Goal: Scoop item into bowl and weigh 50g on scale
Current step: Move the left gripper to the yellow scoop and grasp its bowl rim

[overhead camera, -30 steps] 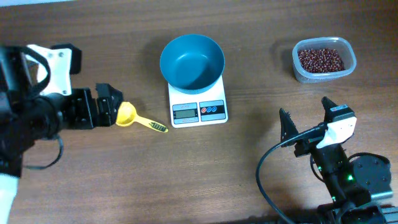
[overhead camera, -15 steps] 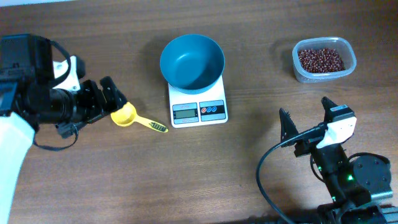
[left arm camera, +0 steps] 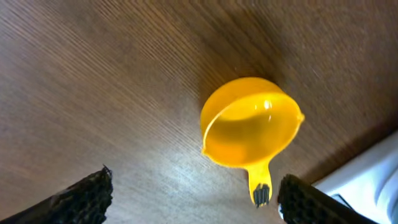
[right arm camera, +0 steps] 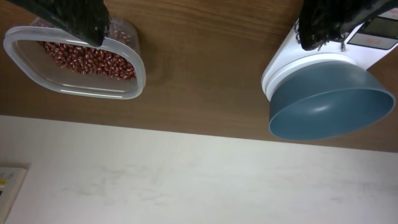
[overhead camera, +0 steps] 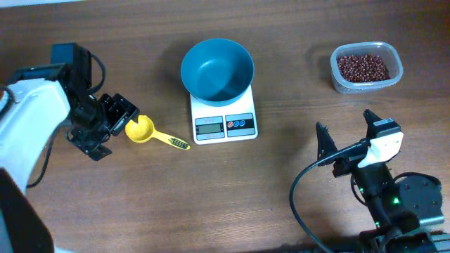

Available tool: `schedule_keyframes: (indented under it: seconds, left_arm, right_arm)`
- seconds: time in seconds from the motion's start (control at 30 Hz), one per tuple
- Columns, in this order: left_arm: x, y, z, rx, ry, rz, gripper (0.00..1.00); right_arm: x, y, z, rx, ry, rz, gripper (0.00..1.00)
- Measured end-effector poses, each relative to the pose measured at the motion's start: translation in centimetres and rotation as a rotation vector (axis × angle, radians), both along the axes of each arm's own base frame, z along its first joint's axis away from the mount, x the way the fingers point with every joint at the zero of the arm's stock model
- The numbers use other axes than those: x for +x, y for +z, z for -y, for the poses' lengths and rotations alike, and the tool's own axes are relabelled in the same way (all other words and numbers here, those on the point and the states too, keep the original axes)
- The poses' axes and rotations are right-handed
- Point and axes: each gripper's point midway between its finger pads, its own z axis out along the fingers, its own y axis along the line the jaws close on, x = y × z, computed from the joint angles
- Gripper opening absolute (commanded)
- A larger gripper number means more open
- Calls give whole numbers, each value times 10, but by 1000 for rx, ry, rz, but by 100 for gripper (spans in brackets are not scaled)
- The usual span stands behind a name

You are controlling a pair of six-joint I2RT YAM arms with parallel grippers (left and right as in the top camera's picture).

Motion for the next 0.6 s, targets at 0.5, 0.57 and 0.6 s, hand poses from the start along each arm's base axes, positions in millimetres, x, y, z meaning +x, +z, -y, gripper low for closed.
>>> schedule_keyframes:
  seconds: [0.5, 0.57, 0.6]
  left_arm:
    - [7, -38, 13, 144, 86, -58, 77]
    - [10, -46, 12, 151, 101, -64, 71]
    - [11, -51, 11, 155, 107, -70, 64]
  right_arm:
    - [0, 0, 0, 0, 0, 0, 99]
    - [0, 0, 0, 0, 0, 0, 99]
    - [0, 0, 0, 0, 0, 0, 99]
